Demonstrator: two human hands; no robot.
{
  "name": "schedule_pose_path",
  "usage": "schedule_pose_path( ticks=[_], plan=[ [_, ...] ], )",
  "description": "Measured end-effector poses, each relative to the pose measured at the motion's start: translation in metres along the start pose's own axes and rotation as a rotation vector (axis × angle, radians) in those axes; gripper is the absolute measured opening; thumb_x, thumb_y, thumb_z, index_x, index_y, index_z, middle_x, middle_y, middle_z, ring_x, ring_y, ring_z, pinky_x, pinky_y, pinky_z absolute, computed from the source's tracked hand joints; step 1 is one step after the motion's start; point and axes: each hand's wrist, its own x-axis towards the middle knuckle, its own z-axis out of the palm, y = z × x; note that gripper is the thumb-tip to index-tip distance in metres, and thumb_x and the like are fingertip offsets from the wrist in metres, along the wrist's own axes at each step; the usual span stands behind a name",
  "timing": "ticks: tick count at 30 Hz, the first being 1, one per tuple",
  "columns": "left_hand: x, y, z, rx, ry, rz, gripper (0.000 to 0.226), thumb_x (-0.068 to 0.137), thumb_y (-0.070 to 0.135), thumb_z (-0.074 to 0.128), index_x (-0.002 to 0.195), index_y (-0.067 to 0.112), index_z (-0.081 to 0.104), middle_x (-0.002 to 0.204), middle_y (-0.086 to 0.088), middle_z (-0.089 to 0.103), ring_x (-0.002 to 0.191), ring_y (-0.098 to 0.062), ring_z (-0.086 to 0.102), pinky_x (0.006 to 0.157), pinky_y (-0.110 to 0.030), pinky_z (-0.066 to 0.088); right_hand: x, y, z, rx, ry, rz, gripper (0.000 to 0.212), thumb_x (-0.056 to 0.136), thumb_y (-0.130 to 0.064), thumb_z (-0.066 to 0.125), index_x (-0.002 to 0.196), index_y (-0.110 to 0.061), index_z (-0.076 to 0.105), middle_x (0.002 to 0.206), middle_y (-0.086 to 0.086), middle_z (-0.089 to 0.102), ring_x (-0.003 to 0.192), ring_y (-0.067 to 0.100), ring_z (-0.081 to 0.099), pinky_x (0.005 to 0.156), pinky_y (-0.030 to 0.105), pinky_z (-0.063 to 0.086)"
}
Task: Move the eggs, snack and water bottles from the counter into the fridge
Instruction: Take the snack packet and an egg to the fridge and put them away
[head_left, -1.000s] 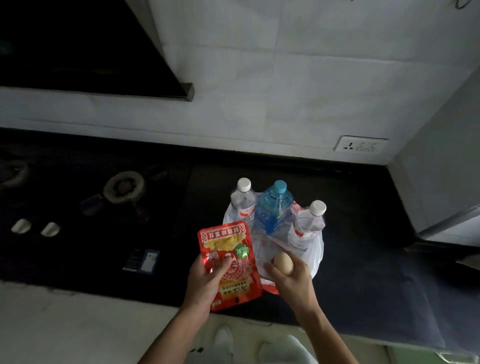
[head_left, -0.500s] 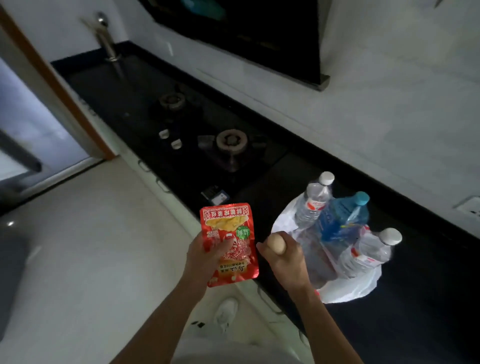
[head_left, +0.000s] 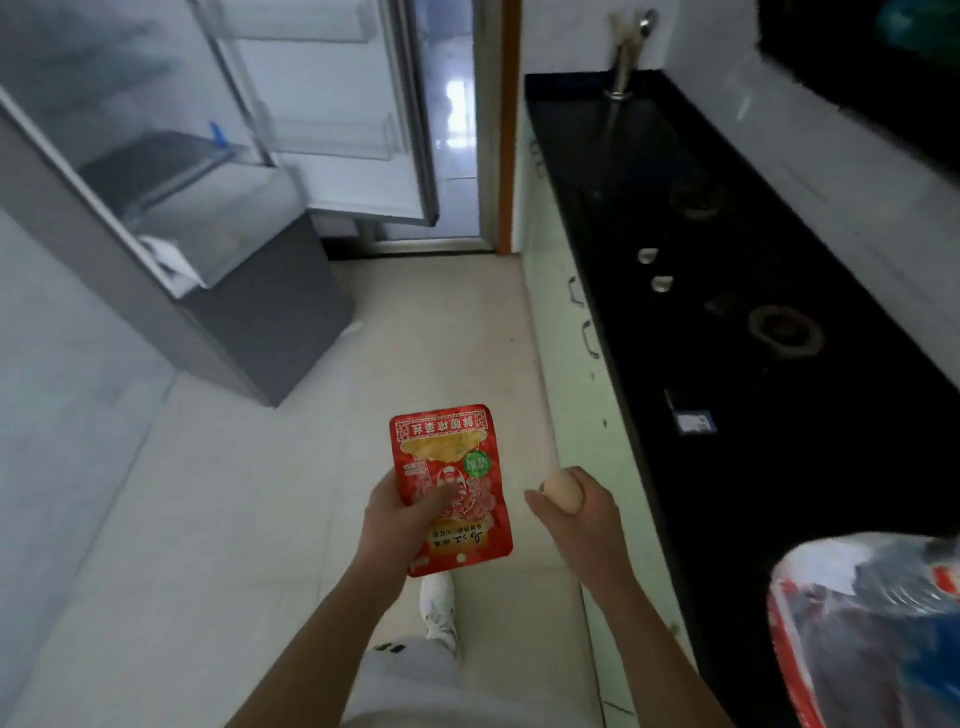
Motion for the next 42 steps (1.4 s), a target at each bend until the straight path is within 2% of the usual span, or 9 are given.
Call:
schedule_pose_path(
  ticks=[2,5,9,15,24,29,35,38,42],
  plan=[
    [0.004,-0.002,-0.031,-0.026,0.061,0.007,0.029,0.084,0.018,0.076,0.11,0.018,0.064,0.099,-0.005,0.077,0.085,-0.026,0.076,0.079,-0.051,0.06,0.009,-0.013,0.027,-0.023,-0.06,-0.039,0.027,0.08,-0.033,0.08,0.078,-0.019,0.057,0.068,-0.002,0.059,0.055,0.004,0.052,0.051,0.023,0.044],
    [0.013,-0.004,-0.071,-0.07,0.158,0.013,0.029,0.084,0.018,0.076,0.11,0.018,0.064,0.099,-0.004,0.077,0.085,-0.026,0.076,0.078,-0.05,0.061,0.025,-0.028,0.066,-0.053,-0.148,-0.059,0.031,0.08,-0.04,0.079,0.075,-0.019,0.056,0.069,0.003,0.064,0.06,0.021,0.059,0.055,0.035,0.048],
    [0.038,-0.002,-0.116,-0.162,0.288,-0.014,0.027,0.083,0.019,0.077,0.107,0.02,0.064,0.098,-0.005,0.077,0.083,-0.026,0.076,0.077,-0.05,0.061,0.053,-0.05,0.121,-0.087,-0.222,-0.08,0.041,0.068,-0.062,0.069,0.074,-0.024,0.056,0.068,0.002,0.065,0.065,0.026,0.063,0.056,0.039,0.051],
    [0.104,0.02,-0.184,-0.214,0.385,-0.04,0.028,0.083,0.023,0.077,0.107,0.023,0.062,0.099,-0.001,0.076,0.085,-0.024,0.075,0.079,-0.051,0.061,0.107,-0.095,0.212,-0.15,-0.322,-0.104,0.031,0.077,-0.049,0.076,0.079,-0.024,0.057,0.071,0.0,0.063,0.066,0.024,0.063,0.056,0.044,0.055],
    [0.205,0.072,-0.273,-0.175,0.348,-0.043,0.029,0.086,0.029,0.073,0.111,0.024,0.06,0.104,-0.001,0.075,0.086,-0.023,0.076,0.081,-0.05,0.06,0.175,-0.157,0.321,-0.165,-0.364,-0.132,0.023,0.08,-0.031,0.079,0.087,-0.024,0.058,0.079,-0.003,0.062,0.068,0.017,0.063,0.058,0.037,0.059],
    [0.241,0.087,-0.295,-0.183,0.377,-0.059,0.03,0.086,0.027,0.073,0.113,0.022,0.06,0.102,-0.001,0.075,0.084,-0.022,0.076,0.08,-0.048,0.061,0.205,-0.174,0.351,-0.192,-0.383,-0.115,0.021,0.082,-0.03,0.077,0.086,-0.022,0.059,0.078,-0.001,0.062,0.067,0.015,0.061,0.056,0.026,0.053],
    [0.292,0.103,-0.309,-0.21,0.441,-0.07,0.028,0.086,0.026,0.072,0.11,0.023,0.059,0.1,0.001,0.074,0.082,-0.021,0.076,0.073,-0.041,0.062,0.263,-0.191,0.384,-0.212,-0.405,-0.138,0.022,0.082,-0.032,0.078,0.084,-0.024,0.058,0.074,-0.003,0.061,0.066,0.014,0.061,0.054,0.025,0.051],
    [0.322,0.114,-0.315,-0.217,0.469,-0.085,0.027,0.086,0.026,0.073,0.109,0.025,0.059,0.102,0.0,0.074,0.084,-0.022,0.075,0.077,-0.045,0.062,0.297,-0.2,0.4,-0.209,-0.43,-0.155,0.023,0.082,-0.033,0.078,0.085,-0.024,0.058,0.076,-0.004,0.061,0.068,0.017,0.063,0.056,0.028,0.054],
    [0.38,0.14,-0.313,-0.224,0.513,-0.089,0.027,0.086,0.026,0.072,0.109,0.027,0.058,0.104,-0.001,0.073,0.087,-0.023,0.075,0.081,-0.049,0.061,0.359,-0.222,0.421,-0.22,-0.481,-0.198,0.022,0.084,-0.031,0.077,0.087,-0.023,0.056,0.079,-0.003,0.061,0.069,0.013,0.062,0.053,0.014,0.046]
  ],
)
